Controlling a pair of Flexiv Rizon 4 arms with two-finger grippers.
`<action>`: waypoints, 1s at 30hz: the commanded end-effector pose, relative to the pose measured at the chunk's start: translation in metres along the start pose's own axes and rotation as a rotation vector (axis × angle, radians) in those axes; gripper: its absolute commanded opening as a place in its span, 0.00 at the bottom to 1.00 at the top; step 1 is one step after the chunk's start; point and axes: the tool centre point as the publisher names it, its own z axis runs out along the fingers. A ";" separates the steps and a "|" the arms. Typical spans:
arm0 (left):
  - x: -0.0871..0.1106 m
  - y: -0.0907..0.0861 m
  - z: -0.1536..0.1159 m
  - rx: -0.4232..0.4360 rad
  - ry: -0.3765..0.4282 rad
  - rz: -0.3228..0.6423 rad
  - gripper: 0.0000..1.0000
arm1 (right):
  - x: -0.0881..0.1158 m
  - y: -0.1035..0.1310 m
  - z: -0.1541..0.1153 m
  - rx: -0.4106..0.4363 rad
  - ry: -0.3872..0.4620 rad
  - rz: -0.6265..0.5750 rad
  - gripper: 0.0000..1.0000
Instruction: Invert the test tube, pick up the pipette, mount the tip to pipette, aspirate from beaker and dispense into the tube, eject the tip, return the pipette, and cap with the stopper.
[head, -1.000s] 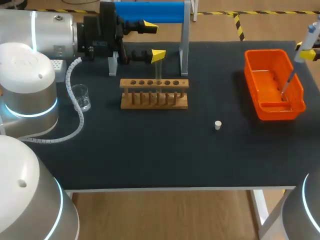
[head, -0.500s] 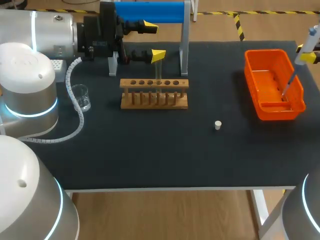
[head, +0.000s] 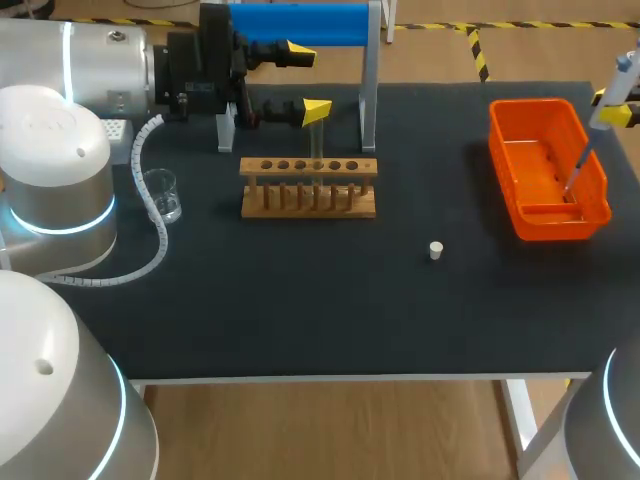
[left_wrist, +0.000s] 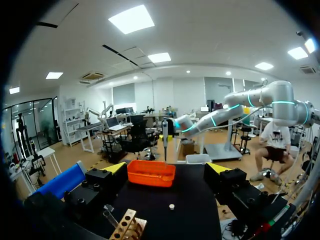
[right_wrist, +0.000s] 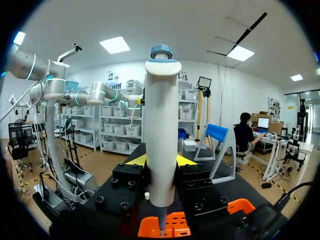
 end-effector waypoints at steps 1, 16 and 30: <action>0.001 0.001 -0.001 0.002 0.000 0.001 1.00 | 0.001 0.001 0.000 0.003 -0.002 -0.001 0.00; 0.001 0.001 -0.001 0.002 0.000 0.001 1.00 | 0.001 0.001 0.000 0.003 -0.002 -0.001 0.00; -0.005 -0.032 0.090 -0.038 -0.013 -0.028 1.00 | 0.001 0.001 0.000 0.003 -0.002 -0.001 0.00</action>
